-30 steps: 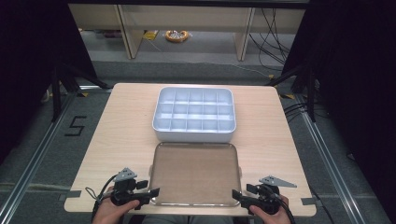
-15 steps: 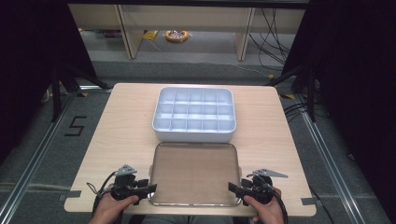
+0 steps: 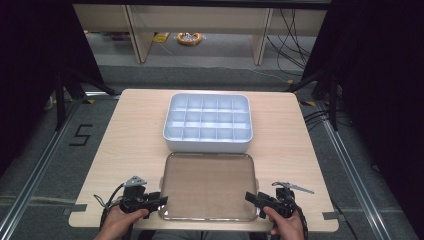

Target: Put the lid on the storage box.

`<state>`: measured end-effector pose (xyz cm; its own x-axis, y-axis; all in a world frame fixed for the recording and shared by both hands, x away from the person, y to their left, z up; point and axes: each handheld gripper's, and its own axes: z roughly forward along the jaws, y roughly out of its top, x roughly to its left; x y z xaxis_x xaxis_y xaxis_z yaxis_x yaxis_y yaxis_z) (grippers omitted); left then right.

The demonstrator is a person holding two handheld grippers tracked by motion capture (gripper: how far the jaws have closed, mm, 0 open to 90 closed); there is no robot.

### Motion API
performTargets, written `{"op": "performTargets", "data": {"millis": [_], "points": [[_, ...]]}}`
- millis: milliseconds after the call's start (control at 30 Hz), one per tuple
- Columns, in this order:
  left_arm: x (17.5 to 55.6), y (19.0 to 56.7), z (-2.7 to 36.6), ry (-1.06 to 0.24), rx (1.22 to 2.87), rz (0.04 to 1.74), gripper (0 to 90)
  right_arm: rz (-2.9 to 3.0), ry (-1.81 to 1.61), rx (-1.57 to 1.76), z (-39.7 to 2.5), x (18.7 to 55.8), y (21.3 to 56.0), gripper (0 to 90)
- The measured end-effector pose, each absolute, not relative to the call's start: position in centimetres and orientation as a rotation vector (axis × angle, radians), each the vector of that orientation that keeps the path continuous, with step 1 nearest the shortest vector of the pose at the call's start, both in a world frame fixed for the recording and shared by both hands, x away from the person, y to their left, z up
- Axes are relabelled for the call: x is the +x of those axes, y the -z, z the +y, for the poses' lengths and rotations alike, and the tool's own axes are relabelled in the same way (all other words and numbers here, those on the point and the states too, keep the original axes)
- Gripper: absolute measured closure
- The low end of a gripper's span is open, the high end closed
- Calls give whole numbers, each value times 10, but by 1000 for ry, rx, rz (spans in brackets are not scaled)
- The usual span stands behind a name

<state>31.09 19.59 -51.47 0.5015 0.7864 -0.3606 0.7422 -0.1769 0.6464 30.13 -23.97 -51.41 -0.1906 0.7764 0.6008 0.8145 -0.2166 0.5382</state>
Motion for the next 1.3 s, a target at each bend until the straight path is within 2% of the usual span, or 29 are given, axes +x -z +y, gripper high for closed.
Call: {"op": "performTargets", "data": {"millis": [100,433,467,633,900,1300], "points": [[310,514,197,-60,1946,1240,567,-1893,1420,-2009,-243,299,517,451],[309,515,197,-54,1941,1242,547,-1764,1441,-1969,-250,296,523,573],[309,515,196,-59,1937,1244,549,-1745,1404,-1962,-246,293,521,613],[308,514,197,-44,1965,1204,522,-1886,1463,-1901,-246,294,524,610],[308,515,195,9,1905,1217,375,-2011,1577,-1781,-245,284,505,614],[314,516,198,1,1840,1285,325,-2162,1678,-1614,-239,273,490,622]]}}
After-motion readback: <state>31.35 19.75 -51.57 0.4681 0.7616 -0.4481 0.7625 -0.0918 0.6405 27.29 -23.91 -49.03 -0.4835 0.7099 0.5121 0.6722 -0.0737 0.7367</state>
